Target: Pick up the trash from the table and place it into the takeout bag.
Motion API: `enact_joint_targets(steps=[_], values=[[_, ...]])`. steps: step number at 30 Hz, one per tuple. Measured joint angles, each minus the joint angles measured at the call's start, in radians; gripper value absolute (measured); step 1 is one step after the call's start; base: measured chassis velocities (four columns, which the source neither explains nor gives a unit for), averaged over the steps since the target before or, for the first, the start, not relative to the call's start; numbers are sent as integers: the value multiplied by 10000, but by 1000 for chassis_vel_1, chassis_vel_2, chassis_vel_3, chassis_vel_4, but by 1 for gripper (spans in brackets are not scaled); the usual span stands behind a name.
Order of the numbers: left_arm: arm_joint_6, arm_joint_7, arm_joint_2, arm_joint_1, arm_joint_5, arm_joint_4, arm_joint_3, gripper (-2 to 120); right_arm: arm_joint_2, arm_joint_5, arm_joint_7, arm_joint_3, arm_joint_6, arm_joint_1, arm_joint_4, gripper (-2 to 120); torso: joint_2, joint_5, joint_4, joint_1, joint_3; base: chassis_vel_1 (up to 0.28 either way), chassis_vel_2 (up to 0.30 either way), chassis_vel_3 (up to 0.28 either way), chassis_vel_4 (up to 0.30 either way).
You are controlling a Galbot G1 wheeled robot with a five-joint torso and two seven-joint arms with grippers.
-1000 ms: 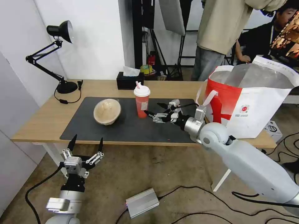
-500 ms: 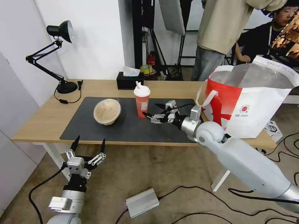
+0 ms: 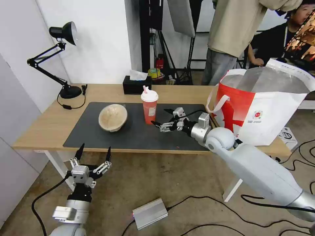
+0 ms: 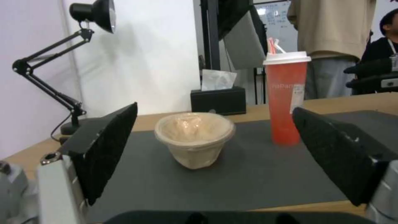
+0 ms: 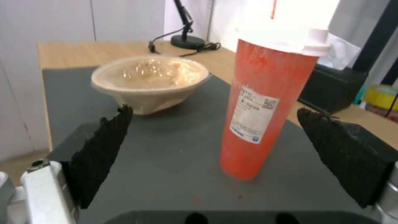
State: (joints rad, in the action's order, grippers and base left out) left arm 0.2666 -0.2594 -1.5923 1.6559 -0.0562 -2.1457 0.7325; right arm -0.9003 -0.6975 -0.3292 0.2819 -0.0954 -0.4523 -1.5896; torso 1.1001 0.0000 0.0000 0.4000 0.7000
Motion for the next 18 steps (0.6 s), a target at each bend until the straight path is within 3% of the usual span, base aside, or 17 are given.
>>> enact_joint_targets(steps=[18], values=[[8,-19,1,-21,9,76,-40,100,-35,494,-257,-42,247,97,27,100,0,0,0,0,0,0,0,0,0]])
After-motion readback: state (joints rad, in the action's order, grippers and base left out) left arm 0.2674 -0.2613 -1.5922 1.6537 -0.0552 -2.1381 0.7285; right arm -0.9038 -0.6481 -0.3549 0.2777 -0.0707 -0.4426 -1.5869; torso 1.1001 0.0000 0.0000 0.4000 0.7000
